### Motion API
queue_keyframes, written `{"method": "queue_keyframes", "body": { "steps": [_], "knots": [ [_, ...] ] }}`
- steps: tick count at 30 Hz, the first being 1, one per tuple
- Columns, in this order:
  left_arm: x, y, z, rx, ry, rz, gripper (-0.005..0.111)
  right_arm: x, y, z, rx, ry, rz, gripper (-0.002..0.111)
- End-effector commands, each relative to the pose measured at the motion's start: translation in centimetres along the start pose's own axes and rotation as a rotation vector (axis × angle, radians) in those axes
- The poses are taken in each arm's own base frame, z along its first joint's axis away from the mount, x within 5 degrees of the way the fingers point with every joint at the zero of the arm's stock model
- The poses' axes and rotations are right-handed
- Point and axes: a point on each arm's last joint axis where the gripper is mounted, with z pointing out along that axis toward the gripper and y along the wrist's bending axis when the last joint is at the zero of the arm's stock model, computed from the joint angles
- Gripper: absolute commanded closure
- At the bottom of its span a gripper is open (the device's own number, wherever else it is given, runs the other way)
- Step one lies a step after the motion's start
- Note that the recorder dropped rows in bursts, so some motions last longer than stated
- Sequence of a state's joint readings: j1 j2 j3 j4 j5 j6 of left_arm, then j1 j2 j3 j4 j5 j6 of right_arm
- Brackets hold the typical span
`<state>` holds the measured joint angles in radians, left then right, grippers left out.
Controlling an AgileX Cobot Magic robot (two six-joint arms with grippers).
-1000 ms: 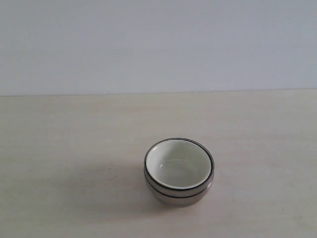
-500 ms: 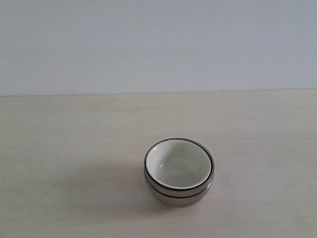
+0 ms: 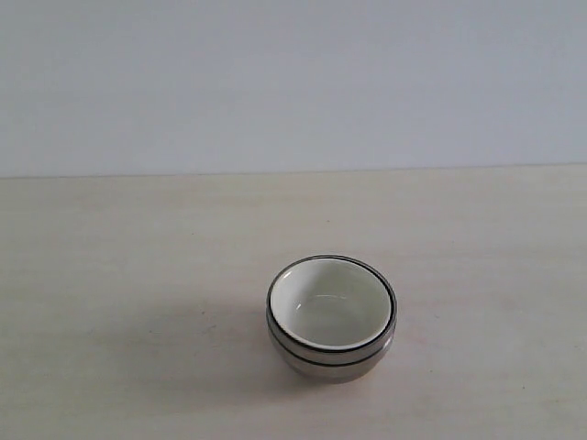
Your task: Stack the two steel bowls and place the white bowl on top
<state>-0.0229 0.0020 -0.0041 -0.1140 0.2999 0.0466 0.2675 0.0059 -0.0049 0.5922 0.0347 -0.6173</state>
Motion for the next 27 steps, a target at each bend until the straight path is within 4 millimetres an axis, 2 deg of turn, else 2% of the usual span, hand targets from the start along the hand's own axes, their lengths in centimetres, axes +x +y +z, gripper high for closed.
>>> {"method": "queue_keyframes", "body": {
  "steps": [1,6,9,15,27],
  "knots": [
    [0.1,0.0,0.0,-0.001,0.002,-0.008,0.102,0.2,0.0,0.0,0.002,0.008,0.020,0.108],
    [0.1,0.0,0.0,-0.001,0.002,-0.008,0.102,0.6,0.3,0.0,-0.025,0.048,0.010,0.108],
    [0.1,0.0,0.0,-0.001,0.002,-0.008,0.102,0.9,0.3,-0.1,-0.027,0.084,-0.054,0.108],
    [0.1,0.0,0.0,-0.001,0.002,-0.008,0.102,1.7,-0.2,-0.2,0.028,0.170,-0.014,0.108],
    [0.1,0.0,0.0,-0.001,0.002,-0.008,0.102,2.7,-0.3,-0.4,0.025,0.285,-0.044,0.108]
  ]
}}
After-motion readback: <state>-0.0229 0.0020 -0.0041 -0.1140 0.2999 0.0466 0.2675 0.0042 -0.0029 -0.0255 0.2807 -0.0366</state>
